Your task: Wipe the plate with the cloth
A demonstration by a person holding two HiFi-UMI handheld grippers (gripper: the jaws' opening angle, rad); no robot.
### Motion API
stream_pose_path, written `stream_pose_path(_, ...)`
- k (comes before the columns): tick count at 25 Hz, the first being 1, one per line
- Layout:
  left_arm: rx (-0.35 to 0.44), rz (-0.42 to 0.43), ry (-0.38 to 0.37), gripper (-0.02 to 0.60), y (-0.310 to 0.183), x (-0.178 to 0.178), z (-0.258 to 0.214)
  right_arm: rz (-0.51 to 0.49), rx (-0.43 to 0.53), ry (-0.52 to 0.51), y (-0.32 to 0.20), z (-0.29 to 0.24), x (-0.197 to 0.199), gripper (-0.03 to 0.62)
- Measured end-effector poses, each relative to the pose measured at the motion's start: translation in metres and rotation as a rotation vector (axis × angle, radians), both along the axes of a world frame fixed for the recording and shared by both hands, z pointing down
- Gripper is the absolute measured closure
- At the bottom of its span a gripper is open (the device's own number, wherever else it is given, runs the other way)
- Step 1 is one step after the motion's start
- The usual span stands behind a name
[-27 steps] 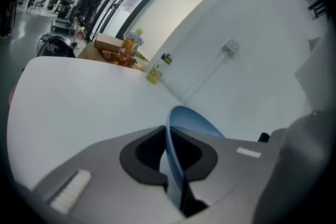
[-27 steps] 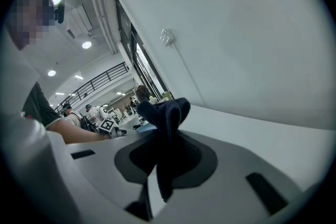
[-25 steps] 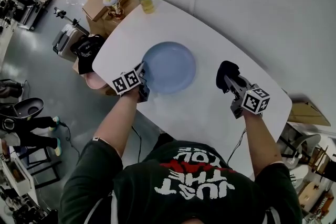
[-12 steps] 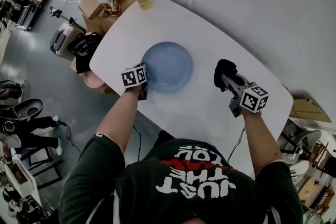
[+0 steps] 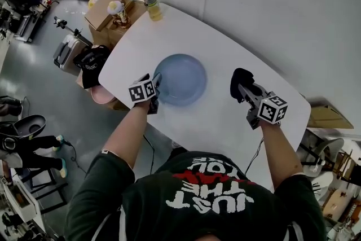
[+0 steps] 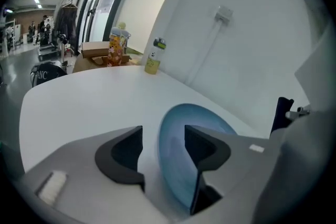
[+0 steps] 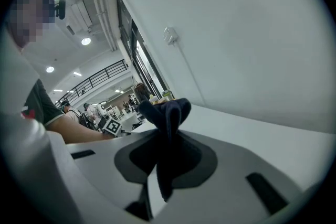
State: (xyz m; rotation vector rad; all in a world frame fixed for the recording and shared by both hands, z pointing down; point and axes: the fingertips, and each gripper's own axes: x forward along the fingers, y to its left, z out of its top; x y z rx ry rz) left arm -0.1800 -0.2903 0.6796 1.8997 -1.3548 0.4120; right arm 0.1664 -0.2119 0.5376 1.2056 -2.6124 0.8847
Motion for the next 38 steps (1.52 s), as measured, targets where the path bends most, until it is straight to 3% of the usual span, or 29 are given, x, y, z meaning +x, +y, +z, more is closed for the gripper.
stream_pose_path(4,0.091,-0.003,0.070,0.348,0.010,-0.023,-0.038,0.029,0.024,0.013,0.004,-0.017,-0.004,0.546)
stream_pose_path(9,0.244,0.095,0.172,0.355,0.032,-0.038,-0.108,0.079,0.072,0.023,0.016,-0.049,-0.009,0.546)
stream_pose_path(12,0.335,0.155,0.227,0.422,0.042,-0.036,-0.157,0.107,0.111,0.033,0.023,-0.076,-0.011,0.546)
stream_pose_path(17,0.459,0.236,0.250,0.565,0.066,-0.031,-0.214,0.142,0.164,0.045,0.038,-0.110,-0.013,0.546)
stream_pose_path(19,0.493,0.252,0.278,0.574,0.078,-0.026,-0.230,0.148,0.179,0.039,0.042,-0.121,-0.011,0.546)
stream_pose_path(23,0.538,0.267,0.309,0.577,0.109,-0.013,-0.254,0.133,0.210,0.018,0.052,-0.146,-0.001,0.546)
stream_pose_path(32,0.579,0.217,0.268,0.577,0.168,0.026,-0.269,0.029,0.230,0.009,0.078,-0.167,0.018,0.546)
stream_pose_path(38,0.583,0.230,0.252,0.577,0.171,0.056,-0.274,0.001,0.248,0.007,0.081,-0.175,0.032,0.546)
